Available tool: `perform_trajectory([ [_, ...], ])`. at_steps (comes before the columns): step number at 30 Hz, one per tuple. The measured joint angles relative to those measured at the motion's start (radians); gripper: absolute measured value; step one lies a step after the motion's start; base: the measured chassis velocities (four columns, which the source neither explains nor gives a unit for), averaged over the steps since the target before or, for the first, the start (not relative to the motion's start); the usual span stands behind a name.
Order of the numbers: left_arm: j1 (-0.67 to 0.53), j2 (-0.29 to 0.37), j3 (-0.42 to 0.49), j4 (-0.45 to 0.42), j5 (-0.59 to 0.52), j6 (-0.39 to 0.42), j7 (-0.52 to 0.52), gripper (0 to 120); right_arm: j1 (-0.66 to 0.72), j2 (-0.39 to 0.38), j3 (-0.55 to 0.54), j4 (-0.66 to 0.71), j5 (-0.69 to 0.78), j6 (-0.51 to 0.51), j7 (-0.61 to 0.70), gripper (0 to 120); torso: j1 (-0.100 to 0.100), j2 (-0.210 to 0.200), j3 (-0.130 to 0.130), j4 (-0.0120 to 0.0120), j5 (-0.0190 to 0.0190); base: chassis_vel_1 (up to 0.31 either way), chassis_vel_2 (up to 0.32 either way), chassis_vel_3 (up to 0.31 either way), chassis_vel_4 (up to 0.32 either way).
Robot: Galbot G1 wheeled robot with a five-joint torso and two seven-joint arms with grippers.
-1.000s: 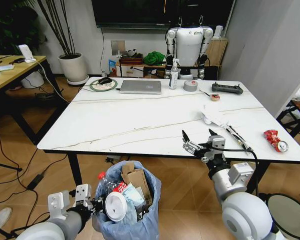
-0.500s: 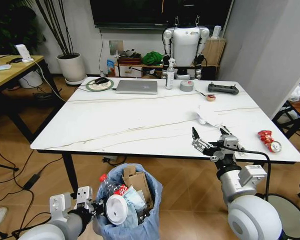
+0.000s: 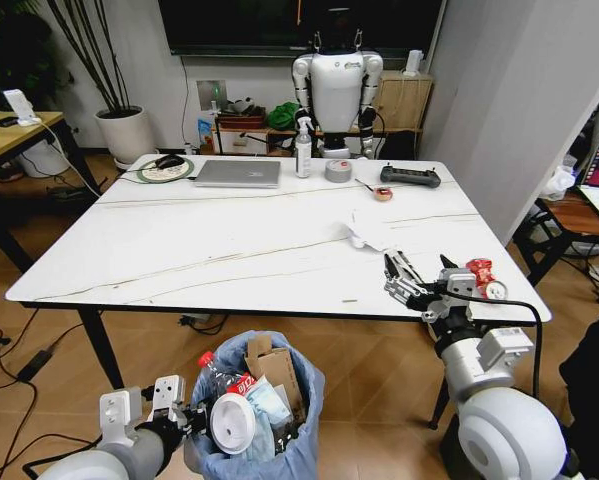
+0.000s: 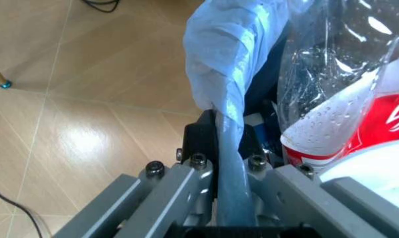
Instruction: Pick up the trash bin and place the trash from the table into it.
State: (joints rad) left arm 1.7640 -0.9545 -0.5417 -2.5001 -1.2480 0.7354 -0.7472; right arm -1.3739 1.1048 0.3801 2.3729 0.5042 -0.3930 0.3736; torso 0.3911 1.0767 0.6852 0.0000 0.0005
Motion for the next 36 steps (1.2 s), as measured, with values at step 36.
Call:
perform_trajectory([
  [36, -0.012, 0.012, -0.003, 0.000, -0.017, 0.000, 0.001, 0, 0.409, -0.196, -0.158, -0.361, 0.562, -0.268, 0.213, 86, 0.000, 0.000, 0.000, 0.0000, -0.0004, 0.001, 0.002, 0.000, 0.000],
])
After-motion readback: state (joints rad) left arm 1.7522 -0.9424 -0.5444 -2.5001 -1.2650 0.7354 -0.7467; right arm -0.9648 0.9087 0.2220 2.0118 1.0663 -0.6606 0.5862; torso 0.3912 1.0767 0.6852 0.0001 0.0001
